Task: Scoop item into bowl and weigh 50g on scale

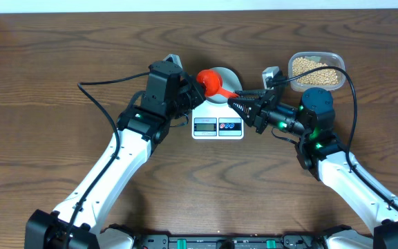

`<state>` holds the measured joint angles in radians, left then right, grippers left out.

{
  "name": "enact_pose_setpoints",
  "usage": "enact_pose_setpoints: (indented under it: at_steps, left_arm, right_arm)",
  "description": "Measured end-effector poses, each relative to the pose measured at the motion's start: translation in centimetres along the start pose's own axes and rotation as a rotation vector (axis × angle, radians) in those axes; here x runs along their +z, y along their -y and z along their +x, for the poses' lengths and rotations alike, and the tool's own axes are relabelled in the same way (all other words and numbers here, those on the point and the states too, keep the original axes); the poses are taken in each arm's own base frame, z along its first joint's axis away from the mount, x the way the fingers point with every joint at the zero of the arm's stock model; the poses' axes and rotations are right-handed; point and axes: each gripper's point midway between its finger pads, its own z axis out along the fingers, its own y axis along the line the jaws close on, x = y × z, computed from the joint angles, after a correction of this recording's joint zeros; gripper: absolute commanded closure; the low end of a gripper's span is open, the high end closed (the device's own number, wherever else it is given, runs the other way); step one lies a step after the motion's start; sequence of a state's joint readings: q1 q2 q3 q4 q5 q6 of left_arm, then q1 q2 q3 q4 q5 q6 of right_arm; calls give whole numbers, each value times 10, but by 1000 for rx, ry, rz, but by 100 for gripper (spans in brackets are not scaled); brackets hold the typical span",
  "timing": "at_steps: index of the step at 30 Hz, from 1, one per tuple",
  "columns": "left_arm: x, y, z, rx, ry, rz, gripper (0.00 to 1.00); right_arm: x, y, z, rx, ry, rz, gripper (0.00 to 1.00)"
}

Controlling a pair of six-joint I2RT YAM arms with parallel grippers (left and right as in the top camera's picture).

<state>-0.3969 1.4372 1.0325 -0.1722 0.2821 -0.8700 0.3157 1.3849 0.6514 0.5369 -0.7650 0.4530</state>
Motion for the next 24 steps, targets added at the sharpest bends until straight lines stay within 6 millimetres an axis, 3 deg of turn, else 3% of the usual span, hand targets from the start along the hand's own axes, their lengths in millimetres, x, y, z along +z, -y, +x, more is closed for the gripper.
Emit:
enact_pose_setpoints:
  at_steps: [24]
  left_arm:
    - [2, 6, 9, -10, -18, 10, 93]
  right_arm:
    - [0, -3, -6, 7, 21, -11, 84]
